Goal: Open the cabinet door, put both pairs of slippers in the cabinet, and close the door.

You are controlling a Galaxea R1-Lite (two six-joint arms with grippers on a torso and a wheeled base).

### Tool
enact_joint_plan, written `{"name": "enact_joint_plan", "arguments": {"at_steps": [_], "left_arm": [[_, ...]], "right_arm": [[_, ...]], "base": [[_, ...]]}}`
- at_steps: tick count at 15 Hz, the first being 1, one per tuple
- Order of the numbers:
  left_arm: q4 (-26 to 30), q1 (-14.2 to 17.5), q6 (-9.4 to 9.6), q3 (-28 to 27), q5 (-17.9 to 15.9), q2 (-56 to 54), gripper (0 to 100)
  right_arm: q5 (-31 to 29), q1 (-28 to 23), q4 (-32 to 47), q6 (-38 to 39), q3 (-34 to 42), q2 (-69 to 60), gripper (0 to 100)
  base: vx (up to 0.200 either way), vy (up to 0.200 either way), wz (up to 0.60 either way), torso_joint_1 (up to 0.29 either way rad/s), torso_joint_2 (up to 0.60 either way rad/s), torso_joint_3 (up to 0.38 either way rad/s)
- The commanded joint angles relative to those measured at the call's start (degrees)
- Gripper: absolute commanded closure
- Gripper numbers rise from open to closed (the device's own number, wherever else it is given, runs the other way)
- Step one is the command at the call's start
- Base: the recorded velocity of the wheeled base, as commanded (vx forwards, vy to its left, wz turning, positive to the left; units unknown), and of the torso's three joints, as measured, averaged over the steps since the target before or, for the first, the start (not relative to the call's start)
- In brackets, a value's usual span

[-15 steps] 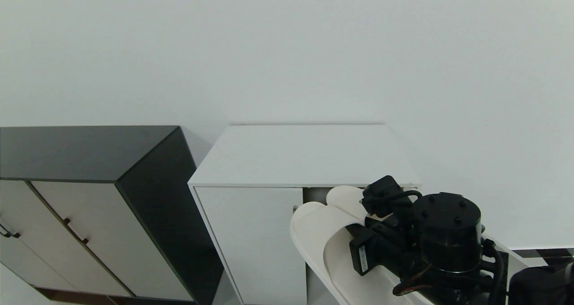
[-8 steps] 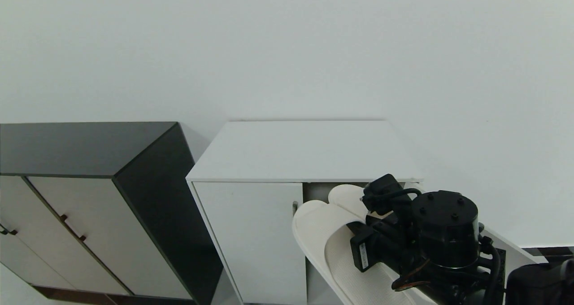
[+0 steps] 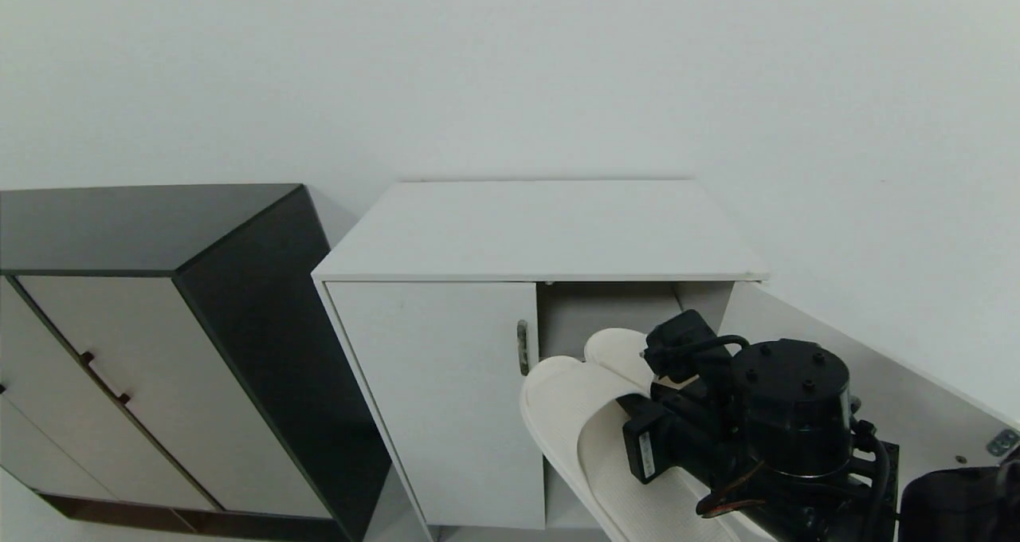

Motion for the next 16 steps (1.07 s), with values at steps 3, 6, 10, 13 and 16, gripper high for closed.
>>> {"name": "enact_joint_plan", "arguments": {"at_steps": [3,6,10,13,16], "left_arm": [[-0.04,0.02,-0.02,0.00,0.01,0.07,100],[-0.04,0.02,-0.02,0.00,0.01,0.07,100],[-0.04,0.02,-0.02,0.00,0.01,0.07,100],[-0.04,0.02,-0.02,0.00,0.01,0.07,100],[-0.04,0.02,-0.02,0.00,0.01,0.07,100]], "right_arm": [[-0.03,-0.07,-0.33,0.00,0.16,0.01,100],[-0.03,-0.24,-0.77,0.00,0.24,0.10,100],[-0.03,-0.33,-0.77,0.00,0.42,0.10,100],[-0.03,-0.24,-0.85,0.00,0.51,0.10,100],[0.06,-0.24,-0.77,-0.09,0.51,0.19,100]], "base": [[0.000,0.000,0.00,-0.206,0.52,0.317],[0.000,0.000,0.00,-0.190,0.51,0.310],[0.000,0.000,0.00,-0.163,0.49,0.319],[0.000,0.000,0.00,-0.142,0.48,0.334],[0.000,0.000,0.00,-0.113,0.46,0.339]]}}
